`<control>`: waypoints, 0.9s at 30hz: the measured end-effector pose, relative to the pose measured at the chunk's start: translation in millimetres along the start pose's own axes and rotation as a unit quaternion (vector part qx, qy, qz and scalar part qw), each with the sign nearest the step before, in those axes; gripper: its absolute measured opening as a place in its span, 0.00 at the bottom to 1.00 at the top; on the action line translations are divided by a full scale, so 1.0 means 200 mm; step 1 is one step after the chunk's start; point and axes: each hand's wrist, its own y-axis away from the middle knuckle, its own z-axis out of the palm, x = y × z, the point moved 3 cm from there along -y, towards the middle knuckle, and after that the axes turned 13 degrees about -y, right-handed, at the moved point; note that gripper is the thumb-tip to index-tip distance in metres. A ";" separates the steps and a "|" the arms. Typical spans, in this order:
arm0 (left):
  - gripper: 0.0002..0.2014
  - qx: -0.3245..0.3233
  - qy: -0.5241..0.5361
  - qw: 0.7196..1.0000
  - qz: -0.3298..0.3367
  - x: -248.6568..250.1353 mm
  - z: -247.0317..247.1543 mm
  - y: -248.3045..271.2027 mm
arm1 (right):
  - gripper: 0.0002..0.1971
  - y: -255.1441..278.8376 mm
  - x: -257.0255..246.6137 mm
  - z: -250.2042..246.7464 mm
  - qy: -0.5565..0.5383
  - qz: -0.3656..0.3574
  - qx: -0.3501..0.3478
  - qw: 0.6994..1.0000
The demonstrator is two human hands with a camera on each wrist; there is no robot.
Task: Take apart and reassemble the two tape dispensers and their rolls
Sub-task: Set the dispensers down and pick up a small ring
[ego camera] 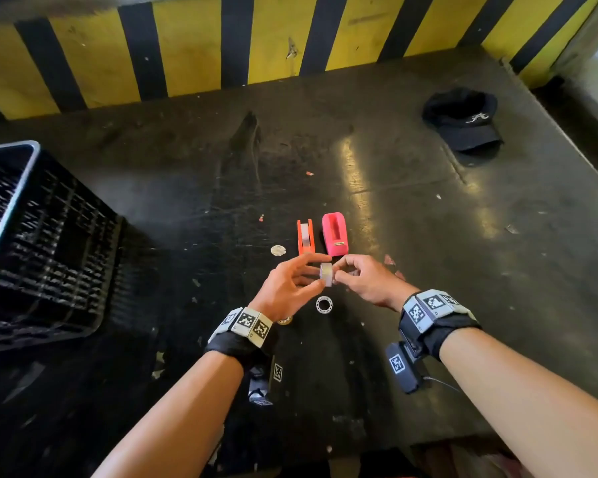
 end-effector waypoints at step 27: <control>0.21 0.043 -0.163 0.984 -0.049 0.00 -0.16 -0.37 | 0.67 -0.60 0.10 -0.20 0.300 0.040 -0.030 0.953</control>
